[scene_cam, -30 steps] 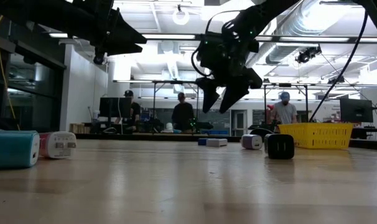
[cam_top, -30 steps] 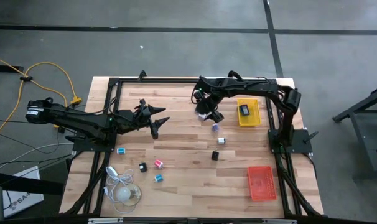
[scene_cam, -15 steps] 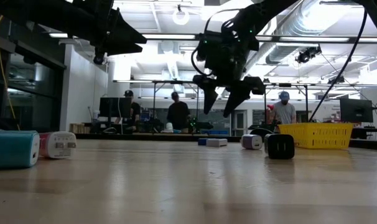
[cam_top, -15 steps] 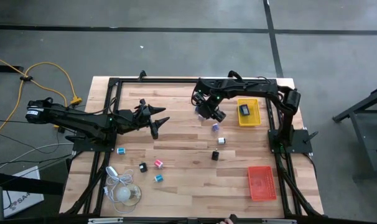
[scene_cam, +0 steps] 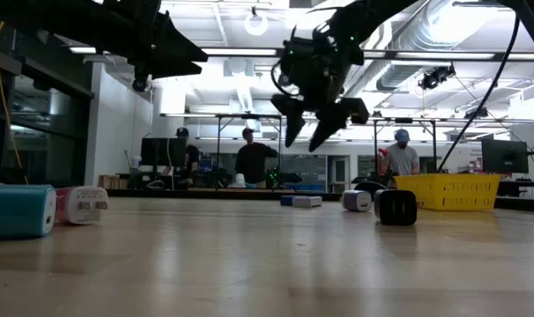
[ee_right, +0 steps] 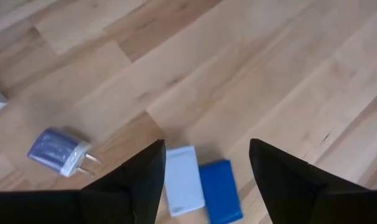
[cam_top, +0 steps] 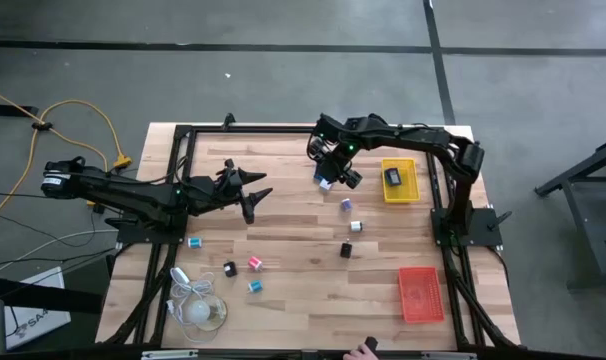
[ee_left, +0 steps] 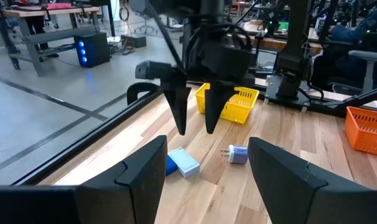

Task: Pick & Place Office items
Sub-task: Put the white digital clock into the yellow bin

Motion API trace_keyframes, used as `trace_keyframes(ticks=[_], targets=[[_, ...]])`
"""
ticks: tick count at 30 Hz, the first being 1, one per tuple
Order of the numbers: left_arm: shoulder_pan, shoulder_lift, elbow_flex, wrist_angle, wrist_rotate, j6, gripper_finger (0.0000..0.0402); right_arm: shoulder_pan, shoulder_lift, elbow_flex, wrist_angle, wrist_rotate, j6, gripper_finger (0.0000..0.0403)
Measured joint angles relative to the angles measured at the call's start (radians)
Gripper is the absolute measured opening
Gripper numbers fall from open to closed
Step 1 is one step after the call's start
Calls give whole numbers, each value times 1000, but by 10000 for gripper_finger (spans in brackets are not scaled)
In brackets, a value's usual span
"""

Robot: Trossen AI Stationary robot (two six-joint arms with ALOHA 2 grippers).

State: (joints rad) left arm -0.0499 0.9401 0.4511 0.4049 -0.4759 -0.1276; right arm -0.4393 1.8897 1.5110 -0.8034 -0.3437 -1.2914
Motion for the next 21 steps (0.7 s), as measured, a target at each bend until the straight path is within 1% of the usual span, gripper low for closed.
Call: trace_keyframes(ticks=[4, 9, 12, 17, 21], targets=[[0, 0, 0, 0, 0, 0, 218, 4, 29, 9, -8, -10, 4, 213], [0, 0, 0, 0, 0, 0, 218, -1, 106, 6, -28, -33, 13, 207], [0, 0, 0, 0, 0, 0, 218, -3, 121, 9, -30, -53, 15, 204], [0, 0, 0, 1, 0, 0, 218, -4, 130, 9, -42, -46, 14, 203], [0, 0, 0, 0, 0, 0, 218, -7, 130, 9, -38, -18, 11, 203]])
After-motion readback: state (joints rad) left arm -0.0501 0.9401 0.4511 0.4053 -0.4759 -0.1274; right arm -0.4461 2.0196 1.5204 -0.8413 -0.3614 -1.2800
